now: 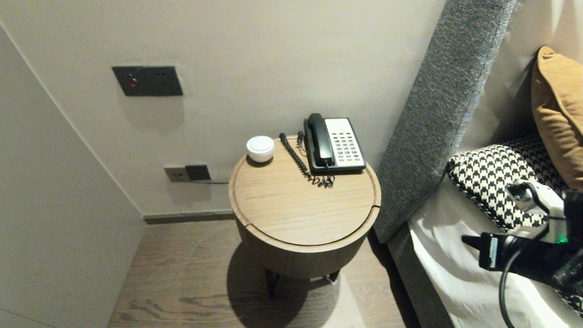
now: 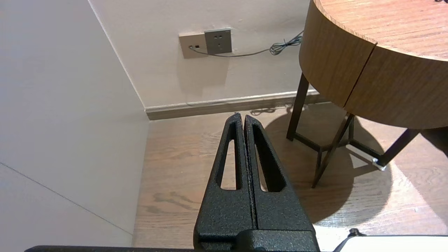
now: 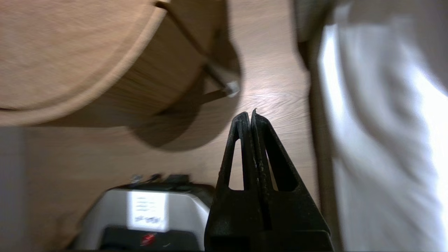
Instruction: Open the nightstand drawer
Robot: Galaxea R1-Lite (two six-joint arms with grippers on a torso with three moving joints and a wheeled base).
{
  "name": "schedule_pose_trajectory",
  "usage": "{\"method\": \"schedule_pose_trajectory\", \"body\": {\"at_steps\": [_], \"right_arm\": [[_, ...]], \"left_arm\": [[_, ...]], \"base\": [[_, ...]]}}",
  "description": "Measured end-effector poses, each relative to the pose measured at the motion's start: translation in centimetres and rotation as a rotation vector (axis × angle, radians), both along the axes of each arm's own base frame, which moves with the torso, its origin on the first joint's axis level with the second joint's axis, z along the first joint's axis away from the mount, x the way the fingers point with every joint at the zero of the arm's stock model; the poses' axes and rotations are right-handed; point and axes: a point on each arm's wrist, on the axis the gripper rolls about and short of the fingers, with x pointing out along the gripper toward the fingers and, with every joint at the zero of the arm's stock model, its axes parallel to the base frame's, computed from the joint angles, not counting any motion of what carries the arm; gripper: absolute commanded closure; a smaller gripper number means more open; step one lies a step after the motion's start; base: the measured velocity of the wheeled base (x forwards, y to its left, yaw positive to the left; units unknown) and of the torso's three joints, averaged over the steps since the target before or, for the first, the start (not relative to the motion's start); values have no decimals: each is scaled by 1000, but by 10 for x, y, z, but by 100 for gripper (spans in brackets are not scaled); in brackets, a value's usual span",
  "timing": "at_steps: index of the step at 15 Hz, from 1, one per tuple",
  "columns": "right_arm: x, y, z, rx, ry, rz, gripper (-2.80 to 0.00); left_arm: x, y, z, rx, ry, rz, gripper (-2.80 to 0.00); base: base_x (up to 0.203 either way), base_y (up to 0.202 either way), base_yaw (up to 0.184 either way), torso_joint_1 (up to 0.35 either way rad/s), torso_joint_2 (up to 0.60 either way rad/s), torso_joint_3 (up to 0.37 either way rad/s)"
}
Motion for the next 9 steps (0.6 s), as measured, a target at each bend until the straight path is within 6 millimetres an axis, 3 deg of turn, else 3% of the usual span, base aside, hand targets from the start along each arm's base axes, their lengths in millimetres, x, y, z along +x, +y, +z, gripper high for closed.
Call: {"method": "schedule_pose_trajectory", "body": {"at_steps": [4,9], "right_arm": [[44,33,13,83,98,54,0],[77,79,9,103,148,152,0]], "left_arm": [[0,0,0,0,-1,0,0],[0,0,0,0,0,0,0]], "base": [[0,0,0,0,0,0],[0,0,0,0,0,0]]}}
